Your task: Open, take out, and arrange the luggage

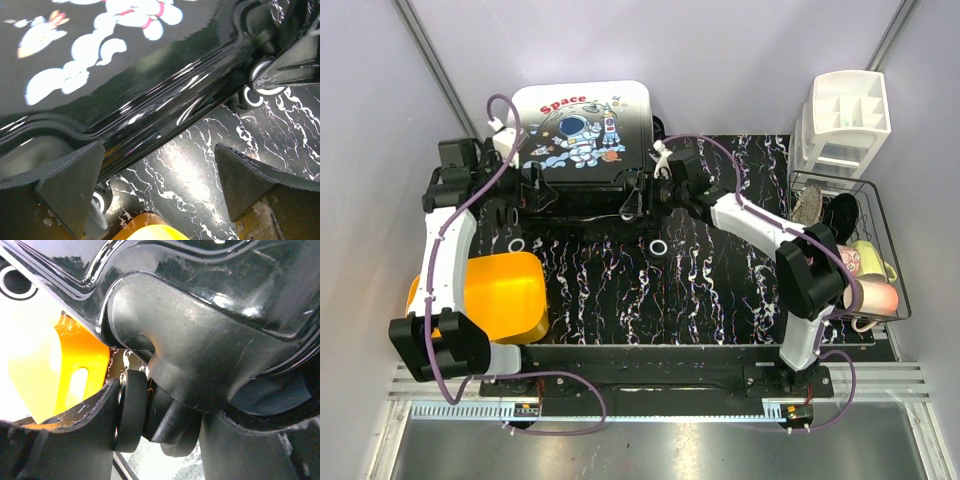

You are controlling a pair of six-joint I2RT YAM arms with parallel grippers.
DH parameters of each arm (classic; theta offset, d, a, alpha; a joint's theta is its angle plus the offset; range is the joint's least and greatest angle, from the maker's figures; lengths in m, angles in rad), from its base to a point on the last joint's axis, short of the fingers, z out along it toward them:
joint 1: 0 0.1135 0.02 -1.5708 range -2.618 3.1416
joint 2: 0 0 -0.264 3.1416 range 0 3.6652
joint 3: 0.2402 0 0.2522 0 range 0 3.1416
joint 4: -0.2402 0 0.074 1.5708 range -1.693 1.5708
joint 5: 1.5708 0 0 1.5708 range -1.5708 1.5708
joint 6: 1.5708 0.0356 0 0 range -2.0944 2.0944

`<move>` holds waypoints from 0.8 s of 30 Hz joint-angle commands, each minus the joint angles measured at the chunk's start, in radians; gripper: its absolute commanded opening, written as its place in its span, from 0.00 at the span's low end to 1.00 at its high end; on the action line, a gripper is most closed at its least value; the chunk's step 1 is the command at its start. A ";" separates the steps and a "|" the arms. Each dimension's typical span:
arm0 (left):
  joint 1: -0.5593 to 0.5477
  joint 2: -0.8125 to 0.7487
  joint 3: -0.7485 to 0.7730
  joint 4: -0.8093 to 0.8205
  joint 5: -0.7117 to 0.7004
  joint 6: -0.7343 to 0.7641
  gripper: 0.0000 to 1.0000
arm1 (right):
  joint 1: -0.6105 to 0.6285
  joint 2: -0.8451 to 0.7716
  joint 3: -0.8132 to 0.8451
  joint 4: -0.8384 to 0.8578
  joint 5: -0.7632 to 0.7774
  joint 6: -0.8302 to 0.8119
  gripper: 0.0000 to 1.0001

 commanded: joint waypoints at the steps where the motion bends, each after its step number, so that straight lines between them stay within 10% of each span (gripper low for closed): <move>1: -0.111 -0.025 0.020 0.033 -0.075 0.044 0.98 | 0.062 -0.083 0.082 0.161 -0.149 -0.116 0.69; 10: -0.371 -0.097 -0.144 0.206 -0.101 -0.220 0.99 | -0.130 -0.340 -0.092 0.031 -0.113 -0.108 0.89; 20: -0.847 0.036 -0.109 0.253 -0.835 -0.312 0.99 | -0.298 -0.363 -0.135 -0.105 0.111 -0.133 0.89; 24: -0.891 0.131 -0.005 0.171 -0.849 -0.433 0.99 | -0.312 -0.372 -0.138 -0.122 0.141 -0.159 0.89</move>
